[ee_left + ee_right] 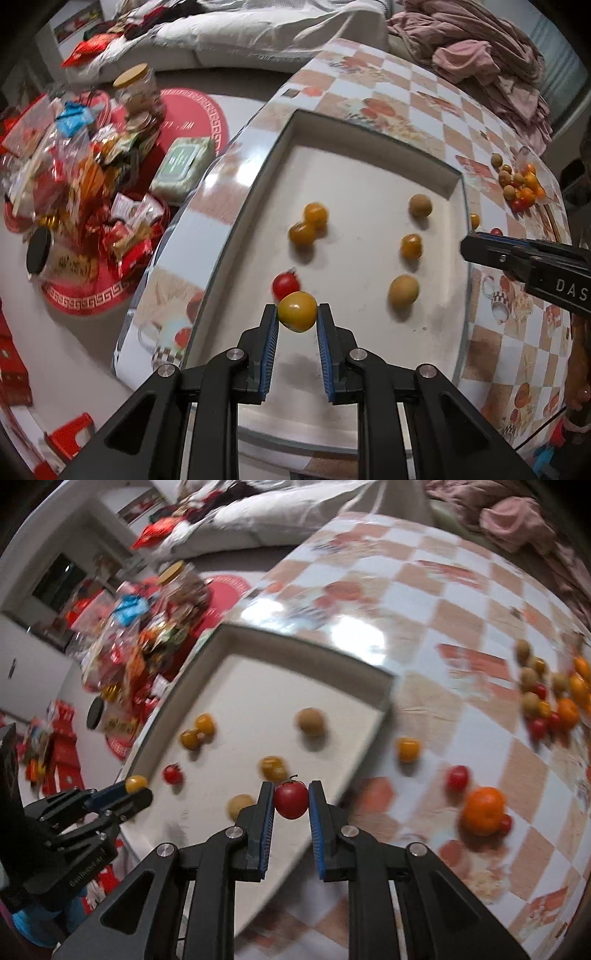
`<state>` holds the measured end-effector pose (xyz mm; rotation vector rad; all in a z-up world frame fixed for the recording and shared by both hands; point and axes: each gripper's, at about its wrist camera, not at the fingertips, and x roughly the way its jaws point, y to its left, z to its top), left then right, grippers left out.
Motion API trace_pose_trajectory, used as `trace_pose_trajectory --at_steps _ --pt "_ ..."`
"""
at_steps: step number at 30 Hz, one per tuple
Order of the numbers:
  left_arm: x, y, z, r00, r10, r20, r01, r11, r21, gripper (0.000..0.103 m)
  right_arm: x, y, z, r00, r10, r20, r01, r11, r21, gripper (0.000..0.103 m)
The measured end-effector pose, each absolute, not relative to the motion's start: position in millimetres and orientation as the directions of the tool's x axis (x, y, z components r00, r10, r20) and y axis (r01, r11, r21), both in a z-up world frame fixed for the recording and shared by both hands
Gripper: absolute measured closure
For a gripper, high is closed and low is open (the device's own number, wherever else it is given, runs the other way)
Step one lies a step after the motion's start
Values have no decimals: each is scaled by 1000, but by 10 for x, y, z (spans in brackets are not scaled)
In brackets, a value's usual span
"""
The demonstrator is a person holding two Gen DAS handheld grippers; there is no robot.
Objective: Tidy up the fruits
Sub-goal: 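Carry both tomatoes to the white tray and open both grippers to release them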
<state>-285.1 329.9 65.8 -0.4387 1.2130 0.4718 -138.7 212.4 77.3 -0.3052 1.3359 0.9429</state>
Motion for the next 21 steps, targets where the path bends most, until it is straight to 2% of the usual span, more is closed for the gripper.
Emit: trace_pose_trajectory --at_steps 11,21 --pt "-2787 3199 454 283 67 -957 -550 828 -105 81 -1386 2719 577 -95 365 -926 -784 547 295 83" --pt "-2811 3144 271 225 68 -972 -570 819 -74 81 -1348 3119 341 -72 294 -953 -833 507 219 83"
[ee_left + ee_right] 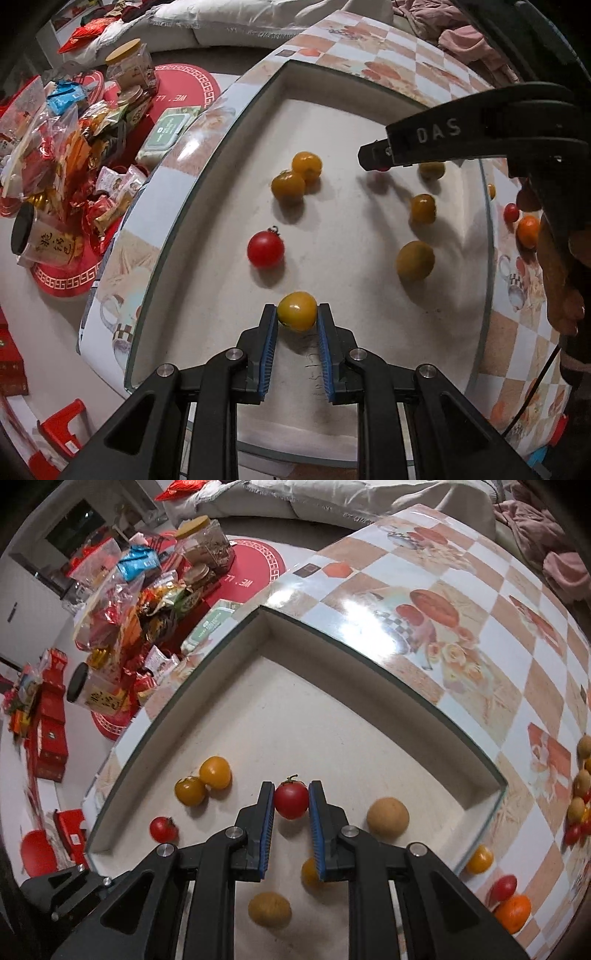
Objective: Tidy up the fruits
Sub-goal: 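Carry both tomatoes to the white tray and open both grippers to release them, then move both open grippers back over the table toward the fruits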
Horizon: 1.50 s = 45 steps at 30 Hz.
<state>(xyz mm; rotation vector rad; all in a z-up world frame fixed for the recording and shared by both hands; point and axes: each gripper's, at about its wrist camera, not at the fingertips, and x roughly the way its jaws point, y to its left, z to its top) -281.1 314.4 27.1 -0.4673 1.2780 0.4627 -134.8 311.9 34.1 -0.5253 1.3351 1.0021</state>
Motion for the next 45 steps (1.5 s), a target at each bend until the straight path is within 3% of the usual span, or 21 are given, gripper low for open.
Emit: trace_pose_trajectory --at_steps 10,11,12,13,18,19,22,23,45 --pt "-2790 3097 249 198 82 -977 -545 837 -40 78 -1390 3175 275 -38 250 -968 -868 472 156 78" --pt "-2790 3091 250 202 75 -976 -538 842 -47 58 -1394 3181 278 -41 251 -967 -869 469 159 76" --pt "-2795 3080 264 206 78 -975 -537 842 -46 28 -1395 3181 284 -44 252 -967 -870 466 162 74" --pt "-2812 3066 303 219 101 -971 -541 841 -35 23 -1395 3183 290 -46 254 -966 -870 464 164 71" --pt "-2825 3042 333 214 114 -970 -526 850 -16 23 -1408 3195 300 -50 257 -965 -868 467 169 61" --pt "-2829 3044 331 211 109 -971 -526 850 -19 23 -1404 3199 304 -52 258 -965 -866 470 173 57" --pt "-2848 3059 333 204 106 -973 -535 845 -20 23 -1382 3183 380 -50 284 -958 -854 485 188 31" --pt "-2851 3060 334 200 105 -974 -537 843 -19 23 -1380 3178 423 -44 298 -954 -852 487 191 29" --pt "-2541 3044 561 186 141 -972 -455 890 42 23 -1047 2584 890 -13 416 -909 -728 620 294 23"
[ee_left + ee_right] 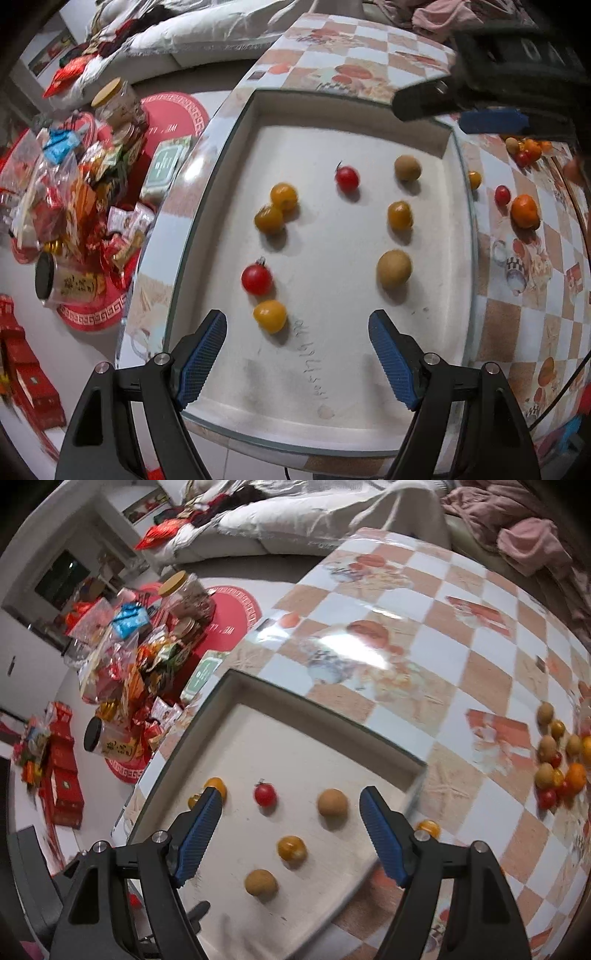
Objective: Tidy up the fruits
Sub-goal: 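Move both open grippers back over the table toward the fruits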
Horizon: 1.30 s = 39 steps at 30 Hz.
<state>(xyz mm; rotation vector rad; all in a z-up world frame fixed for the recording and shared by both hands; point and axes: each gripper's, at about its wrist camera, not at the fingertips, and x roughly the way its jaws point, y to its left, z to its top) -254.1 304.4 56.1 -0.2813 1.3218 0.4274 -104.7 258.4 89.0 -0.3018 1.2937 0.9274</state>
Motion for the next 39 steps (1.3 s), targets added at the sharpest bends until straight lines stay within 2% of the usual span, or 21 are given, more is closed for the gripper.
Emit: trace_pose_trajectory --at_steps 10,22,28,36,39 --pt "-2010 2822 836 257 141 -956 -359 933 41 23 -756 1775 891 65 411 -910 -585 754 299 23" --pt "-1322 2141 875 309 43 -950 -187 982 -16 23 -323 480 678 161 268 -950 -373 908 193 23" --pt "-1090 1904 783 301 25 -953 -115 993 -10 23 -358 193 590 144 265 -953 -365 910 198 23" --pt "-600 1900 729 300 16 -954 -127 992 -24 23 -242 71 494 162 257 -953 -339 921 191 23" --pt "-379 1868 684 307 19 -952 -126 992 -21 23 -126 61 492 179 255 -950 -337 923 184 31"
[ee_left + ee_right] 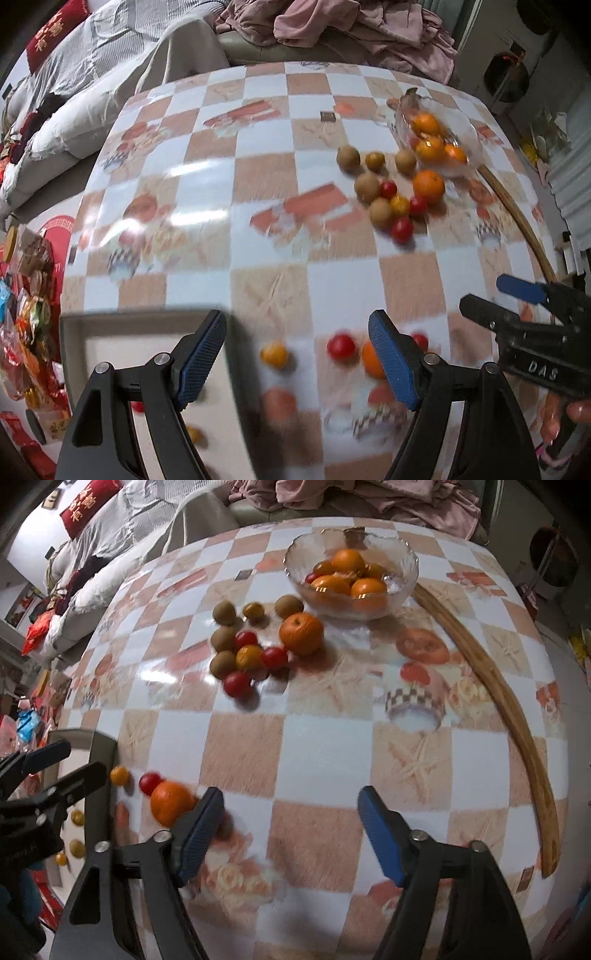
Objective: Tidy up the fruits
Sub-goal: 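Move both open grippers back over the table toward the fruits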
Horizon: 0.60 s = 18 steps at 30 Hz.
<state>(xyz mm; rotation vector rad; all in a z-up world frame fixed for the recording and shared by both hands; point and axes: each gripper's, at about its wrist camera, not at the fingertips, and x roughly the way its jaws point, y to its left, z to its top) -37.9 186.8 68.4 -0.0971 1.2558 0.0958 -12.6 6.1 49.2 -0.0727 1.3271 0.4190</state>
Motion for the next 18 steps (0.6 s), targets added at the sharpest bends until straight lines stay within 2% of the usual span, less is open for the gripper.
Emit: trace_pose_trajectory --at_steps 2,4,8,9,11,18 --pt "-216 1830 631 306 23 -952 -119 993 -15 23 -30 51 491 189 254 -949 -330 926 182 37" --pt "-99 1800 582 304 22 -953 -113 994 -13 23 77 38 486 198 257 -946 -320 929 185 38" --pt "121 1715 436 291 6 -957 -85 996 -20 25 280 12 467 214 271 -938 -296 933 202 39" --pt "157 1698 413 289 0 -957 -83 996 -25 30 341 7 460 215 280 -936 -287 934 214 39" --pt "256 1654 345 275 -19 -961 -82 996 -43 33 419 11 453 218 295 -930 -276 933 231 40" --pt "451 1584 307 283 -45 -958 -89 993 -73 33 684 93 422 212 332 -919 -263 925 274 40"
